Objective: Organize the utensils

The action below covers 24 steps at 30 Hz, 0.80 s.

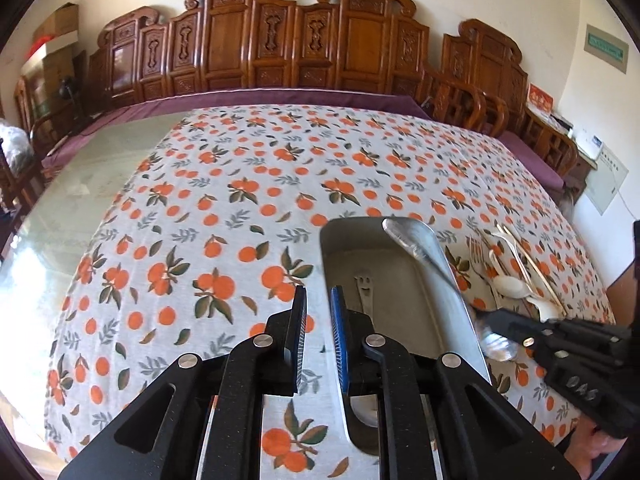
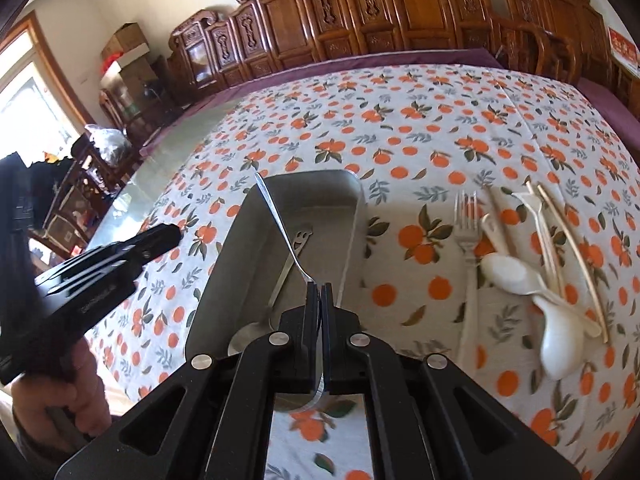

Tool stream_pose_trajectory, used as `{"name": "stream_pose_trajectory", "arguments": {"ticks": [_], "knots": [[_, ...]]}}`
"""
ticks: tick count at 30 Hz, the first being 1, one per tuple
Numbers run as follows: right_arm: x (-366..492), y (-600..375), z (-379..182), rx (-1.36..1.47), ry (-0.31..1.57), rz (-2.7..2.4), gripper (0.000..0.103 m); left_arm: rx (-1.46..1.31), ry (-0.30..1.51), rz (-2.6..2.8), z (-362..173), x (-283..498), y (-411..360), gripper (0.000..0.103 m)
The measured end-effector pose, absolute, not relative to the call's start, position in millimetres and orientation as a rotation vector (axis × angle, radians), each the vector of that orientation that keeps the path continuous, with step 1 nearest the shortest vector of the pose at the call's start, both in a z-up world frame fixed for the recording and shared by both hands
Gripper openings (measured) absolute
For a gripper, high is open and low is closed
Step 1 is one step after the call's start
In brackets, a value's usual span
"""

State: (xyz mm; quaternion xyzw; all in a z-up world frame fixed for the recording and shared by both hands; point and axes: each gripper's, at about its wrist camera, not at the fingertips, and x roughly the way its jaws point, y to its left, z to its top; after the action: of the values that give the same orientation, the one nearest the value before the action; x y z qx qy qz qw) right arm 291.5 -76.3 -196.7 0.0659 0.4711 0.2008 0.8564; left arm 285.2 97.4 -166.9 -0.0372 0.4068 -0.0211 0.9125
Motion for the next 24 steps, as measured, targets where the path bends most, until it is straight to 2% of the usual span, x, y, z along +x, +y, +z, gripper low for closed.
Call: {"name": "stream_pose_trajectory", "arguments": {"ticks": [11, 15, 24], "knots": [[301.8, -45.3, -224.3, 0.113, 1.070, 0.382, 0.003, -0.098, 0.828, -0.038, -164.2, 283.6, 105.0, 0.011], [299.0, -42.9, -223.9, 0.105, 1.060, 0.416, 0.007, -0.096, 0.827, -0.042, -164.0, 283.5, 103.3, 0.012], [285.4, -64.6, -198.0, 0.081, 0.944, 0.497, 0.007, -0.093, 0.827, -0.070, -162.7, 284.5, 91.3, 0.014]]}}
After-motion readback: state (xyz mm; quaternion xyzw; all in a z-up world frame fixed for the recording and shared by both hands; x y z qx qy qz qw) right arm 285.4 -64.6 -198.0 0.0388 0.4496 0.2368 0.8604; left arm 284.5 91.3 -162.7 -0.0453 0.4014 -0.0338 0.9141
